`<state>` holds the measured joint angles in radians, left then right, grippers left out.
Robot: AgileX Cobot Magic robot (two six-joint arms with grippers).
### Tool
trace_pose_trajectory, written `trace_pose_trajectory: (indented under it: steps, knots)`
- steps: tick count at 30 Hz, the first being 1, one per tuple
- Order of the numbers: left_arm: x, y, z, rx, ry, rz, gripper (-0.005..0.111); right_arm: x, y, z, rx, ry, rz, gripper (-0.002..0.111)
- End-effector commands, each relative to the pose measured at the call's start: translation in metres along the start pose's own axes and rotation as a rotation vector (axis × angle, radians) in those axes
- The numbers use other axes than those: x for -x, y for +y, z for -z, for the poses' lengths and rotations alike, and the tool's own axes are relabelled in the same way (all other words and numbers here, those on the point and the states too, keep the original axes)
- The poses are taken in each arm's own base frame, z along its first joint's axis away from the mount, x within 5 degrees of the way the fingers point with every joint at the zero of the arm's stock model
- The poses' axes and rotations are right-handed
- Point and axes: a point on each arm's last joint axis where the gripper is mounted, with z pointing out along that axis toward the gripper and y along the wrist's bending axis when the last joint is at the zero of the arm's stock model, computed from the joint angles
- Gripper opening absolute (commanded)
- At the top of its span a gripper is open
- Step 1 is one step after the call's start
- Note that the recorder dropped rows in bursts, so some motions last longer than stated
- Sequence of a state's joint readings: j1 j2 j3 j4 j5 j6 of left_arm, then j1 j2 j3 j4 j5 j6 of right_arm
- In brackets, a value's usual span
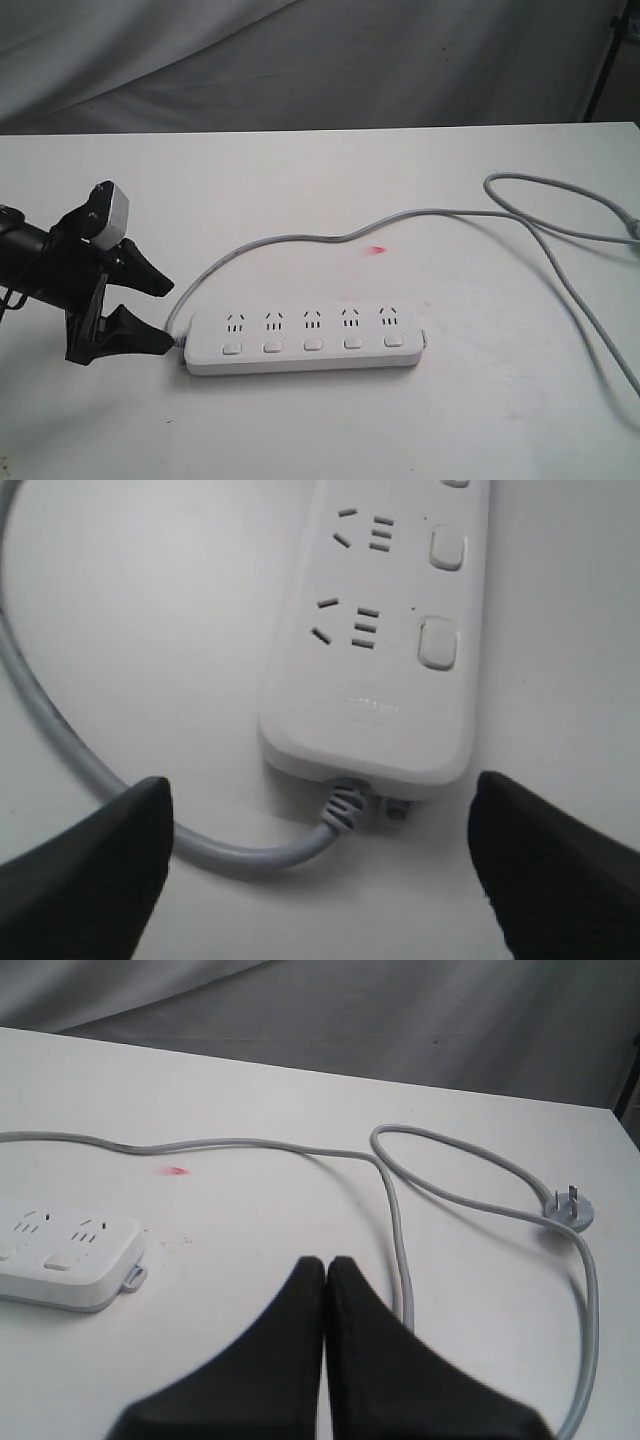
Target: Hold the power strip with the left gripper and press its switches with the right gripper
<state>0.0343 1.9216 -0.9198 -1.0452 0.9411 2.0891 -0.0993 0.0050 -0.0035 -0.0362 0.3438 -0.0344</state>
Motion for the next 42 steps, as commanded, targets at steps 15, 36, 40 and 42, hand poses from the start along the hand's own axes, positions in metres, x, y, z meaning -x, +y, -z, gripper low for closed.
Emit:
trace_pose_trajectory:
  steps: [15, 36, 40, 42]
  knots:
    - [0.023, -0.011, -0.037, 0.014, 0.133, -0.169, 0.076, -0.001, 0.0, 0.0, 0.001, -0.004, -0.003, 0.0]
    - [0.036, -0.021, -0.052, -0.011, 0.131, -0.206, 0.076, -0.001, 0.0, 0.0, 0.001, -0.004, -0.003, 0.0]
    - [0.035, -0.02, -0.053, -0.006, 0.134, -0.206, 0.076, -0.001, 0.0, 0.0, 0.001, -0.004, -0.003, 0.0]
    - [0.035, -0.02, -0.052, -0.003, 0.135, -0.206, 0.076, -0.001, 0.0, 0.0, 0.001, -0.004, -0.003, 0.0]
